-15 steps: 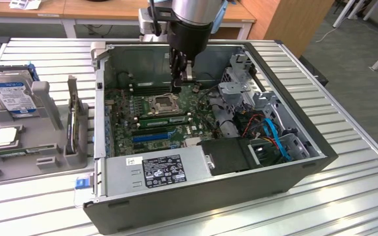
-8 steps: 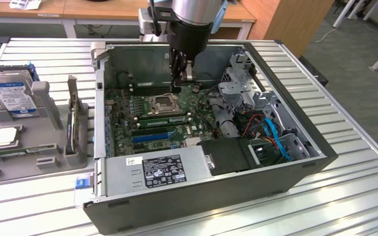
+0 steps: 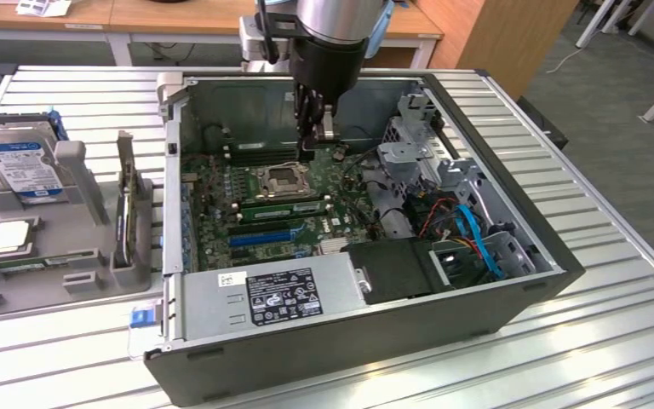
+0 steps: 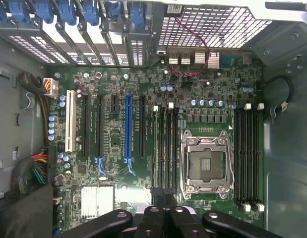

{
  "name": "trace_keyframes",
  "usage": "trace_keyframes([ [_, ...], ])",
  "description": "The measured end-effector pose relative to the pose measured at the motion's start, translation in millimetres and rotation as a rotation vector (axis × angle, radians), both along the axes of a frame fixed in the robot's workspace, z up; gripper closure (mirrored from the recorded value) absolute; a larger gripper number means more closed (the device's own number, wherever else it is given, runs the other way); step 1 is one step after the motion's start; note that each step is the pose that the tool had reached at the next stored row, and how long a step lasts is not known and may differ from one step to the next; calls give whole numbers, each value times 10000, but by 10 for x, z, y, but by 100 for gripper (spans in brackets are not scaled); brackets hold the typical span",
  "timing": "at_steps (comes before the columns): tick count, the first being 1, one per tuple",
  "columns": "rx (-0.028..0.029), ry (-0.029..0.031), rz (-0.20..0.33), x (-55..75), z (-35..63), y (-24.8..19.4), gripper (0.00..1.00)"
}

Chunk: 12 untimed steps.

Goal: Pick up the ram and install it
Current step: 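Press down the ram until it locks into place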

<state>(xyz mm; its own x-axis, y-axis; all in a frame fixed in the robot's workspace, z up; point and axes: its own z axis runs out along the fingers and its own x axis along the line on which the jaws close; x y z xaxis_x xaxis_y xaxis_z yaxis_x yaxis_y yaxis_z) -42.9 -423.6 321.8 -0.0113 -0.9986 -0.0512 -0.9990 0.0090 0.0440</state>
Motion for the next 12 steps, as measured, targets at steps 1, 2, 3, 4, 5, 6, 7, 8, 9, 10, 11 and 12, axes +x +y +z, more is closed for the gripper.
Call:
trace_keyframes([
  [1,-1,0,1,0,2,0,90],
  [2,-3,0,1,0,6,-1,90],
  [3,-4,0,1,0,10,-1,90],
  [4,-2,-1,0,0,14,0,90],
  [5,0,-2,0,0,16,0,90],
  [6,1,-2,0,0,17,0,90],
  [7,1,-3,0,0,17,0,90],
  [8,-1,-2,-1,-1,18,0,90],
  [9,-1,-2,0,0,18,0,90],
  [10,-1,-1,0,0,18,0,90],
  [11,-2,-1,-1,-1,18,0,90],
  [12,-2,-1,-1,-1,18,0,90],
])
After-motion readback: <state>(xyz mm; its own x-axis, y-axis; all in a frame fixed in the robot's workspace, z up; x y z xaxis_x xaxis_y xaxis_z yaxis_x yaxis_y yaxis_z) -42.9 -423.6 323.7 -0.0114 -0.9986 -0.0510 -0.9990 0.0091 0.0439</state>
